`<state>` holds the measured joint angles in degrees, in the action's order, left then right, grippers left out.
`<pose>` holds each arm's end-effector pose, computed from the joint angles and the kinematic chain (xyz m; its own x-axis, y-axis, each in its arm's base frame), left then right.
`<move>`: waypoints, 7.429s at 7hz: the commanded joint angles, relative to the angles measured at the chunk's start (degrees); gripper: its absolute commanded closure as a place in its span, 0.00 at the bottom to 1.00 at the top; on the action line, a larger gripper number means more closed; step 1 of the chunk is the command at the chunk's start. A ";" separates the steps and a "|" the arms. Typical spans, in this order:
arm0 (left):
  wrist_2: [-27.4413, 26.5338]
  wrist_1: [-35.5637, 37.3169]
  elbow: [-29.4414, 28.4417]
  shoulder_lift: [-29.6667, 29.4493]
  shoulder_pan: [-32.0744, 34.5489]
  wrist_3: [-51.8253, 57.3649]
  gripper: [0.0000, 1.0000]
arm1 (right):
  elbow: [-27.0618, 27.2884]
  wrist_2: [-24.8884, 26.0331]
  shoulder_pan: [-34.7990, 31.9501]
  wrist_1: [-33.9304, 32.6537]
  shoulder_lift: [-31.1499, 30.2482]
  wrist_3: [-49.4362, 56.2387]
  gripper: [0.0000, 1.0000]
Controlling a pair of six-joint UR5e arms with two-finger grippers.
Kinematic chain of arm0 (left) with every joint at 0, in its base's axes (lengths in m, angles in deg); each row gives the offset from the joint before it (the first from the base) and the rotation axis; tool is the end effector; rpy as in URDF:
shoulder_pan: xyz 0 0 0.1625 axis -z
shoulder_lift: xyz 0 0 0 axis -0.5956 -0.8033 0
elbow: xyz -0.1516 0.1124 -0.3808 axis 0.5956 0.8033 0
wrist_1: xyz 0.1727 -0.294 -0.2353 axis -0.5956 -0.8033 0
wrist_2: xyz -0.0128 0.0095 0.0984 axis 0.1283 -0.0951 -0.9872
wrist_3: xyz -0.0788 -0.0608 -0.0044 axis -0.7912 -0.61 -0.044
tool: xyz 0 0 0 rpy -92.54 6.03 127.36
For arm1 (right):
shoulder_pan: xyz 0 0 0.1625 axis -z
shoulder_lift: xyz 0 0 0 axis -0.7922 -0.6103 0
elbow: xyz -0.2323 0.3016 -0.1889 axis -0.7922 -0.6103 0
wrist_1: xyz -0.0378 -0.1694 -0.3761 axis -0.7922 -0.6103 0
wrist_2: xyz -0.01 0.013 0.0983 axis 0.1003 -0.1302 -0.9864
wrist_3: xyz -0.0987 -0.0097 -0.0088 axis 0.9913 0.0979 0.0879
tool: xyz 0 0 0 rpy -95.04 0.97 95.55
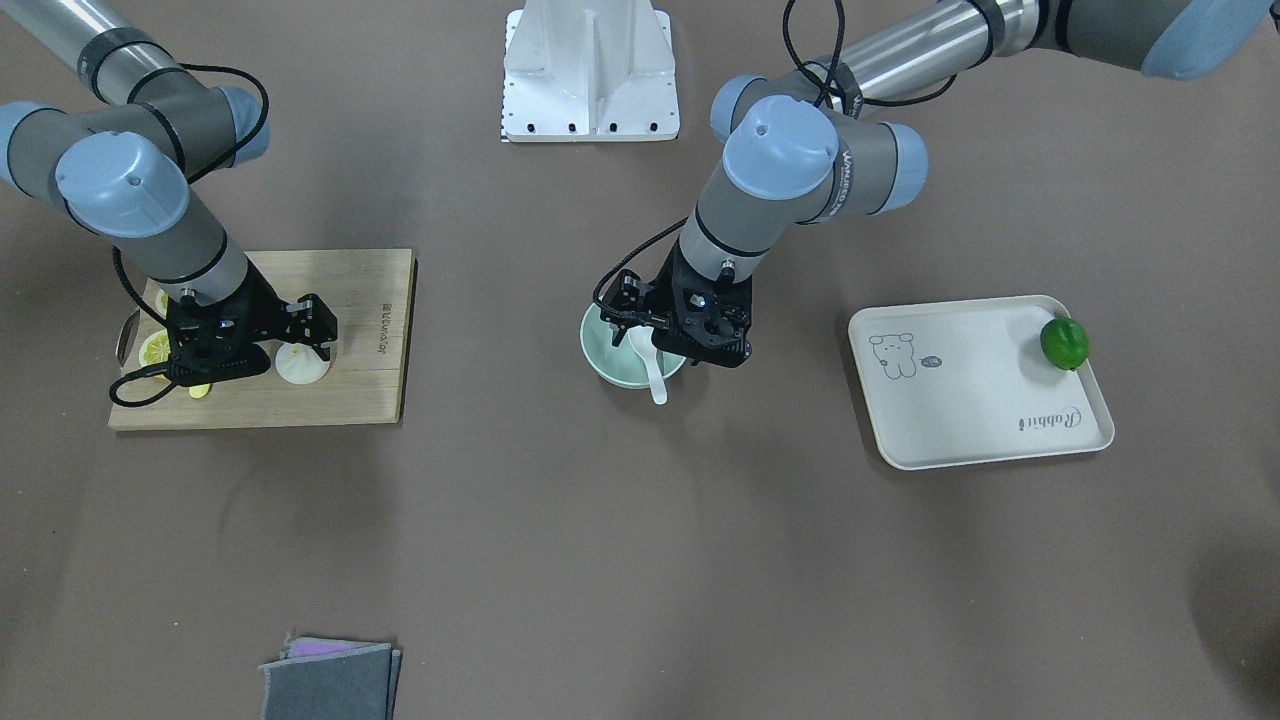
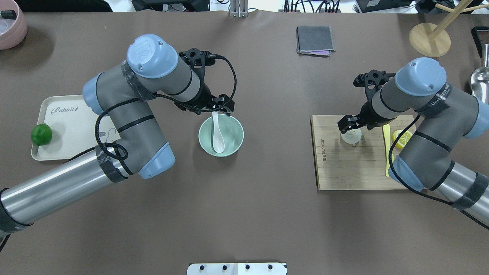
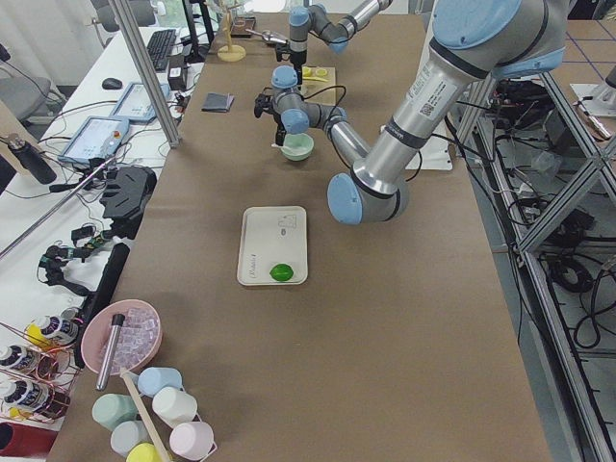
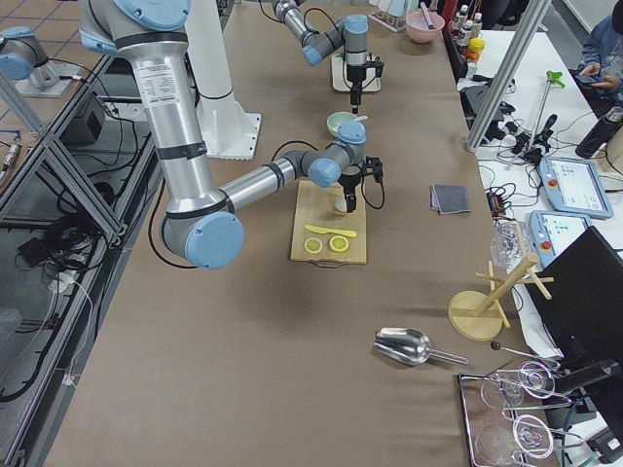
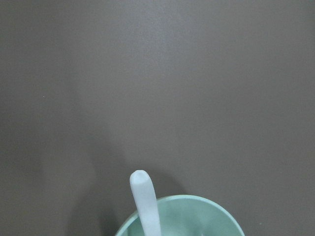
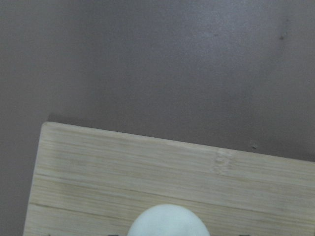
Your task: Put spoon and bun in bowl
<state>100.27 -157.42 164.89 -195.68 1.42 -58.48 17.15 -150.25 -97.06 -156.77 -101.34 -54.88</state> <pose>0.5159 -0.5159 0.2008 0.4796 0.1720 -0.8604 0.0258 0.9774 0.2098 -0.3700 -0.4877 0.4311 0.6904 -0.1515 0.7074 0.0668 0.9870 0.1462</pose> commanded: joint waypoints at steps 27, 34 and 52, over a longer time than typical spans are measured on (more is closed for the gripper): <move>23.11 26.72 12.70 34.55 51.46 75.71 0.02 | -0.61 -15.83 -30.97 -1.10 -12.84 33.89 0.00; 23.72 25.85 13.22 42.56 53.43 80.53 0.02 | -6.60 -19.88 -41.90 -5.67 -12.77 49.41 0.00; 18.71 26.03 10.15 40.90 50.70 80.71 0.02 | -6.25 -19.88 -43.05 -5.50 -14.62 49.42 0.00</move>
<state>119.40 -131.39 175.12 -154.80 52.34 22.19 10.89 -170.14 -140.09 -162.27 -115.94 -5.46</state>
